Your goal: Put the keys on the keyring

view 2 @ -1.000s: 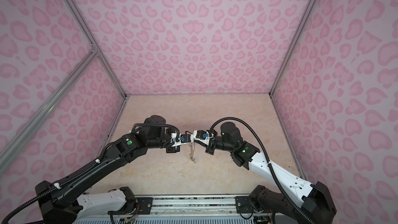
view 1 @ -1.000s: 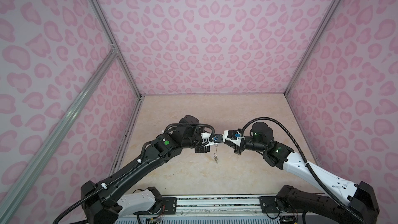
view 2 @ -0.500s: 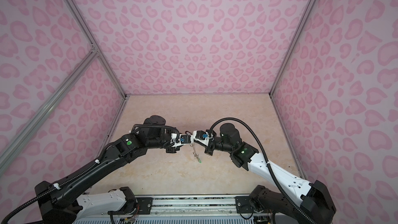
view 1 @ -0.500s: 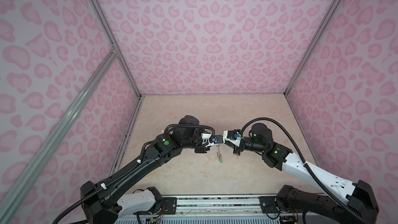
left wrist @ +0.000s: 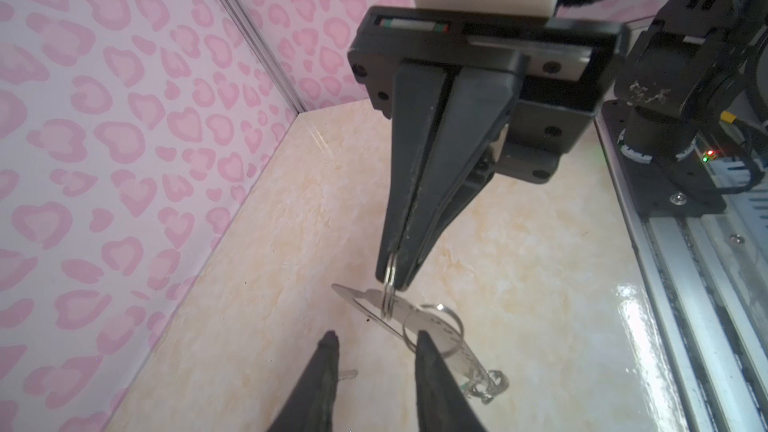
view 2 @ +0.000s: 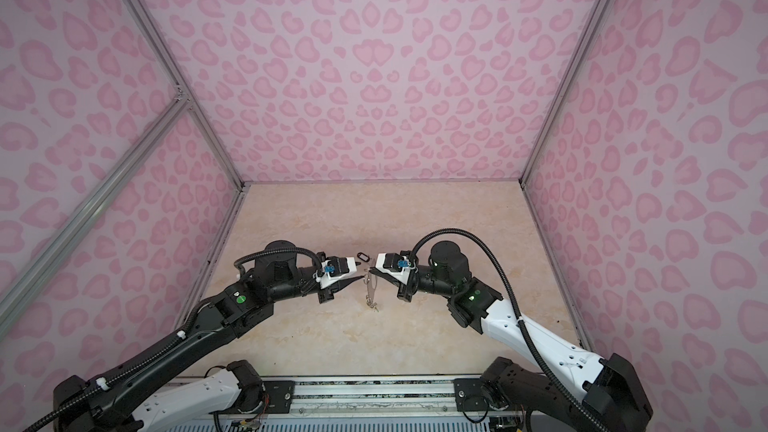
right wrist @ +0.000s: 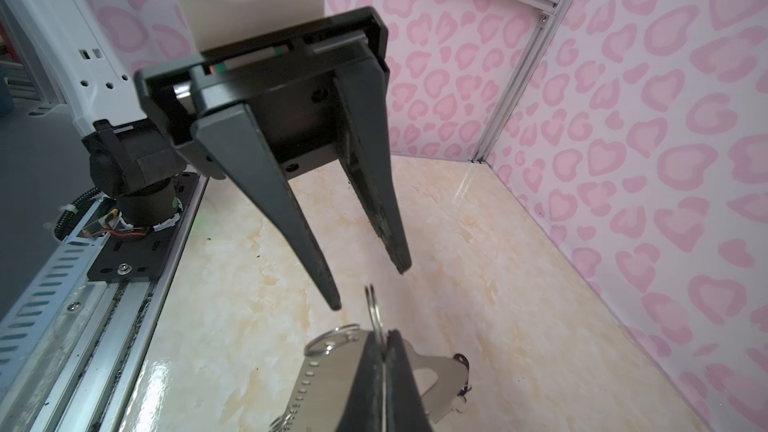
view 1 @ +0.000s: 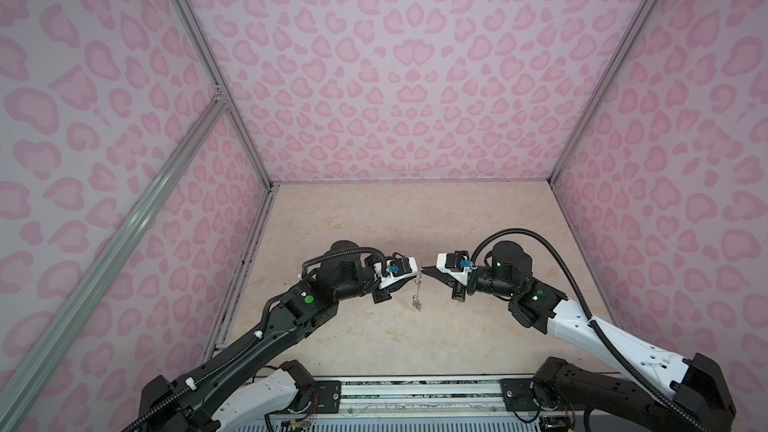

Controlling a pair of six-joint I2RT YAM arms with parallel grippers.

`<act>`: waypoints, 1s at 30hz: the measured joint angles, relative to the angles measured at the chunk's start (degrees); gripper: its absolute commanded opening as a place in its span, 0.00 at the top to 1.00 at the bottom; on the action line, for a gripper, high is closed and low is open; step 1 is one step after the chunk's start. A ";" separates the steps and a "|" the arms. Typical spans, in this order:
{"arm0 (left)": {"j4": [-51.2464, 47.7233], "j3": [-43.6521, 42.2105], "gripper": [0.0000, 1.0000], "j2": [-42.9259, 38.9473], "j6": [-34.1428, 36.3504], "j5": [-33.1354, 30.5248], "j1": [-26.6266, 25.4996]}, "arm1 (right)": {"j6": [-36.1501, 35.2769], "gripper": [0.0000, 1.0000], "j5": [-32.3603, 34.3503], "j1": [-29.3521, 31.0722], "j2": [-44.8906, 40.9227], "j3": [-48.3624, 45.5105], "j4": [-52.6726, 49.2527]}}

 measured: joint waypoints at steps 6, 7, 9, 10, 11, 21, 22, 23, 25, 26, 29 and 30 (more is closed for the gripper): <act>3.17 -0.72 0.76 -0.13 -2.05 2.73 0.28 | 0.61 1.00 -0.81 0.00 0.24 0.11 0.79; 3.23 -0.72 0.77 -0.11 -2.21 3.06 0.26 | 0.63 1.00 -0.90 0.00 0.28 0.13 0.79; 3.28 -0.72 0.81 -0.09 -2.38 3.76 0.26 | 0.74 1.00 -1.14 0.00 0.33 0.13 0.79; 3.28 -0.72 0.84 -0.04 -2.38 4.00 0.26 | 0.98 1.00 -1.25 0.02 0.35 0.15 0.79; 3.28 -0.70 0.88 0.04 -2.38 4.31 0.26 | 1.03 1.00 -1.27 0.02 0.35 0.15 0.79; -0.96 3.89 0.97 0.20 -0.22 5.81 0.17 | 1.03 0.70 0.87 0.07 -2.16 0.55 -0.79; -2.10 4.79 0.97 0.33 0.48 5.75 -0.02 | 1.01 0.70 1.62 0.07 -3.06 0.24 -0.94; -3.32 5.73 0.97 0.59 1.29 5.38 -0.11 | 0.96 0.70 2.16 0.07 -4.28 -0.20 -1.16; -6.60 8.15 0.97 1.68 3.37 3.80 -0.48 | 0.52 0.70 3.72 0.07 -5.79 -0.76 -2.23; -8.41 9.25 0.97 2.29 4.44 3.15 -0.72 | 0.50 0.70 4.39 0.07 -6.27 -0.90 -2.84; -13.79 12.26 0.97 4.11 7.78 0.46 -1.62 | 0.44 0.71 5.33 0.17 -7.30 -0.94 -4.37; -15.39 13.22 0.97 4.72 8.85 -0.42 -1.90 | 0.44 0.71 5.57 0.28 -7.45 -0.94 -4.44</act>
